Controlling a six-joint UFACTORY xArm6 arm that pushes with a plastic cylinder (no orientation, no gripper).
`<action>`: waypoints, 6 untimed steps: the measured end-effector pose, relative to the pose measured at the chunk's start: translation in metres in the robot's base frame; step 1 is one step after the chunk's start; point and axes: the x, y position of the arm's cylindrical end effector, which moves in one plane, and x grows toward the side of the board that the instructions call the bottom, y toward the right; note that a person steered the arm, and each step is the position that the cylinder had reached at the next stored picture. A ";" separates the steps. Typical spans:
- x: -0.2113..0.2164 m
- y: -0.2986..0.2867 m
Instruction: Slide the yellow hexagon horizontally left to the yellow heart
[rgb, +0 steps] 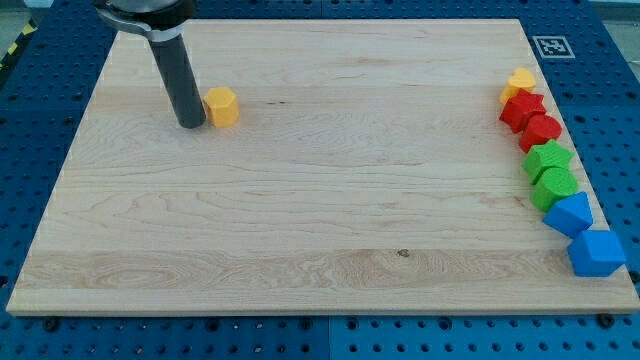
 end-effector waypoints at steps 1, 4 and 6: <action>0.000 0.000; 0.000 0.003; 0.000 0.004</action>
